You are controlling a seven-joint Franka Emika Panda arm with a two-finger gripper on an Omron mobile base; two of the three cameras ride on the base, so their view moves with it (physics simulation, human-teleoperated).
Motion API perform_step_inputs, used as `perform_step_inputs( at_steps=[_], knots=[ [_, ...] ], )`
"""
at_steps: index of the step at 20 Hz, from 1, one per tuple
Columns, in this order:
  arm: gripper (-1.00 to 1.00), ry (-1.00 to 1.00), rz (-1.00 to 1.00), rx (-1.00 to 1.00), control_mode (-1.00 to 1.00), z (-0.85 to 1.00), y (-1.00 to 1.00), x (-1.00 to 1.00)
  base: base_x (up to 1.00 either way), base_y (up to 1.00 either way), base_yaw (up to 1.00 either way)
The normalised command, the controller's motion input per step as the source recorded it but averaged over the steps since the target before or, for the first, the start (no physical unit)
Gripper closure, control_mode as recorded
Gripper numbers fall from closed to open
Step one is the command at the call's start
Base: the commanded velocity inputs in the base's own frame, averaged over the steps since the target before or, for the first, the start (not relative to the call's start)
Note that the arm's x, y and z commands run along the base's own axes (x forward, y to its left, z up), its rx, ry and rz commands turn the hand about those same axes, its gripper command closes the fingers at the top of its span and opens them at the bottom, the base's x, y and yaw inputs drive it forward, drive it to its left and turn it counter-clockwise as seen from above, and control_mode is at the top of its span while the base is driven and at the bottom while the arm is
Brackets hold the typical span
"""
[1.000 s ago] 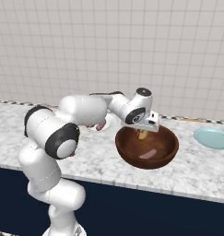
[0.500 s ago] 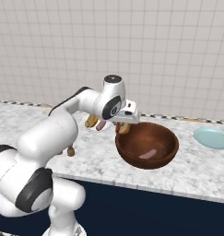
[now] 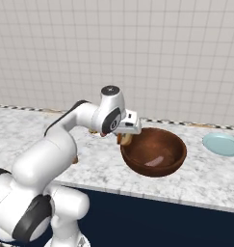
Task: Place one bun and one sausage from the bowl on each plate.
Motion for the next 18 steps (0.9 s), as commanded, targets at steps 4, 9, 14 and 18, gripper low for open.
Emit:
perform_step_inputs(
  at_steps=[4,9,14,18],
  knots=[
    [1.00,0.00,0.00,0.00,1.00,0.00,0.00,0.00,-0.47,-0.31,-0.02],
    [1.00,0.00,0.00,0.00,1.00,0.00,0.00,0.00,-0.25,-0.89,-0.01],
    [1.00,0.00,0.00,0.00,1.00,0.00,0.00,0.00,0.12,-1.00,0.00],
    [1.00,0.00,0.00,0.00,1.00,0.00,0.00,0.00,0.40,-0.88,0.00]
  ],
)
